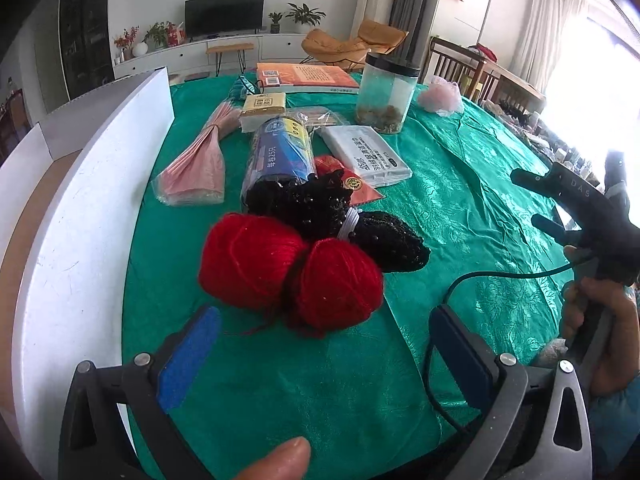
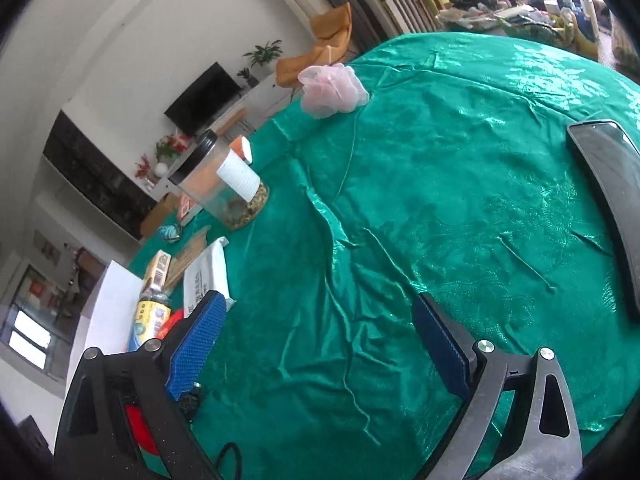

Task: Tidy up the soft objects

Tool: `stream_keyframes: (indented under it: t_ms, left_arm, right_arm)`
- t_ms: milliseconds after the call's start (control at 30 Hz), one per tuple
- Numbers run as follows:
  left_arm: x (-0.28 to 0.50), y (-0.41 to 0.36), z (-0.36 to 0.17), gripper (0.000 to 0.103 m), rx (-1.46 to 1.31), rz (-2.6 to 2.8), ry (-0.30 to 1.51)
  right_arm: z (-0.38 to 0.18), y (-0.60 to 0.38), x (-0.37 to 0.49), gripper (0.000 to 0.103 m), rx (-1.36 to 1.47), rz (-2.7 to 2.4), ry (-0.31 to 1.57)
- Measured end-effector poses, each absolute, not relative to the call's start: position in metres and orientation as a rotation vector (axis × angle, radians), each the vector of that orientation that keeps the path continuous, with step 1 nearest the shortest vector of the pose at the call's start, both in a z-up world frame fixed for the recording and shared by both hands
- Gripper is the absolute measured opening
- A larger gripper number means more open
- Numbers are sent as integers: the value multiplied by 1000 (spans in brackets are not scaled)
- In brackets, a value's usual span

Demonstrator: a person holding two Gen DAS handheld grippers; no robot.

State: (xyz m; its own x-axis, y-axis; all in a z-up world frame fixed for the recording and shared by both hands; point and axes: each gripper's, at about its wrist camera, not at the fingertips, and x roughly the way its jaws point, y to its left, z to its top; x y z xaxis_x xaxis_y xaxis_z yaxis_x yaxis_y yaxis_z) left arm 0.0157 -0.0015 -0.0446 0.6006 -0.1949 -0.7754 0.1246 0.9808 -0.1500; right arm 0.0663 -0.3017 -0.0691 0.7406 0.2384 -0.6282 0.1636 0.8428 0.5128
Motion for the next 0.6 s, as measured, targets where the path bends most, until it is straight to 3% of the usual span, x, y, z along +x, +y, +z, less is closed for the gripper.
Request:
stream_keyframes:
  t_ms: [233,400,600]
  left_arm:
    - [41,-9,-39,103,-176,-152,902]
    - [59,-33,-57,103,6,7,914]
    - [38,-5,-57,103,126,49,953]
  right_arm:
    - [-77,-292,69,95,514,19,801]
    - [-78,-295,70,95,529,12,802]
    - [-76,-295,68,95,527,17,782]
